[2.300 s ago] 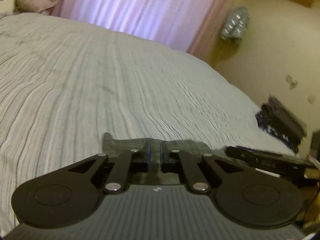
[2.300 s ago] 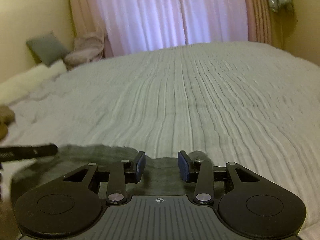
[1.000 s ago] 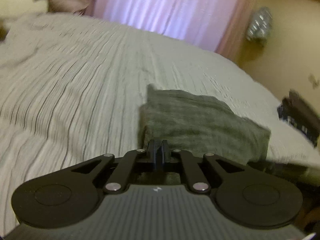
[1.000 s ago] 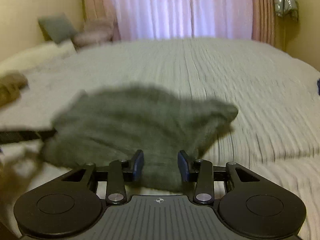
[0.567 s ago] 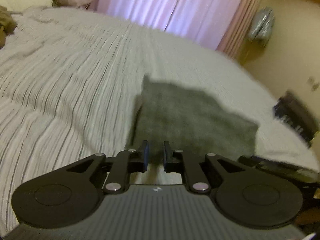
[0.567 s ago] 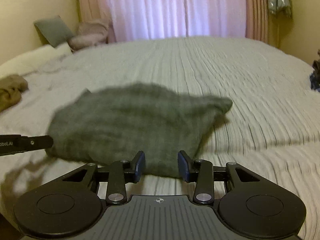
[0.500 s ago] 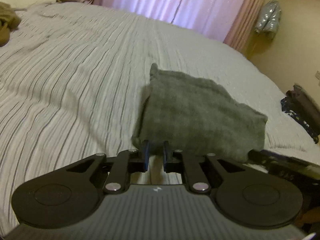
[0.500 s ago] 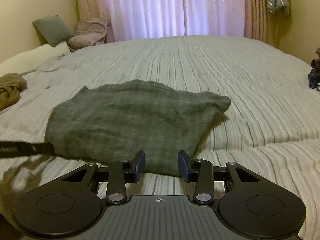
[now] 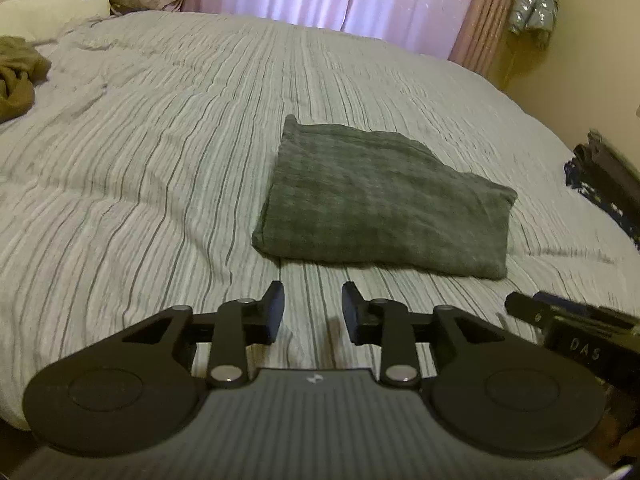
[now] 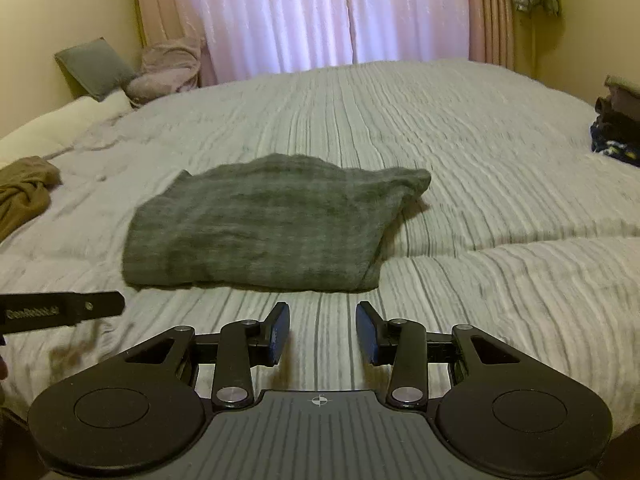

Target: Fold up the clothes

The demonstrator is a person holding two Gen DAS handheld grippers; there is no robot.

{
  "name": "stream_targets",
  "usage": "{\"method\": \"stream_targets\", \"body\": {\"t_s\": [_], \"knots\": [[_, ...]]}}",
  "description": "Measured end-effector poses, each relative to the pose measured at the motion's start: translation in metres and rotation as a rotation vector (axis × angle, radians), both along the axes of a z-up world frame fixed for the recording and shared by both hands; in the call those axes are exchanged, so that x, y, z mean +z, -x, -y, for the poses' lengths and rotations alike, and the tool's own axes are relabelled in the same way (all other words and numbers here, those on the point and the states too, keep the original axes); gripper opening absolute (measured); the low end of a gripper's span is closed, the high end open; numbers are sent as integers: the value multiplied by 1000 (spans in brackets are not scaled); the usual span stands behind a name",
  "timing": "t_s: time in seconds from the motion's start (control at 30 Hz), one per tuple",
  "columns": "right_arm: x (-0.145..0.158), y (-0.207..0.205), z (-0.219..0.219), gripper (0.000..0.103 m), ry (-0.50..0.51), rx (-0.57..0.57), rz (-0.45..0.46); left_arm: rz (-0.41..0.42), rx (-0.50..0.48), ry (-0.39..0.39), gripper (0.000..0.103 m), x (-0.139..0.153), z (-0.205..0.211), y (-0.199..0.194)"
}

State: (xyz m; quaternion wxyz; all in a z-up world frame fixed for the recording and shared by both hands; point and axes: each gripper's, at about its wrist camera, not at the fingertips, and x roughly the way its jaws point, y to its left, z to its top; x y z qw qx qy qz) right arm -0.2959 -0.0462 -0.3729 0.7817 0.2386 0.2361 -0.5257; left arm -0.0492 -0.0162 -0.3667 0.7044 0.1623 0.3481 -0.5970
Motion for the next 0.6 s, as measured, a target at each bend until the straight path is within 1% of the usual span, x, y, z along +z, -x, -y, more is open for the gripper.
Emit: {"method": "stream_targets", "body": {"t_s": [0.1, 0.3, 0.6], "knots": [[8, 3, -11, 41, 7, -6, -1, 28, -3, -10, 30, 7, -8, 9], [16, 8, -33, 41, 3, -18, -6, 81, -10, -25, 31, 15, -26, 25], [24, 14, -59, 41, 18, -25, 1, 104, -27, -10, 31, 26, -49, 38]]}}
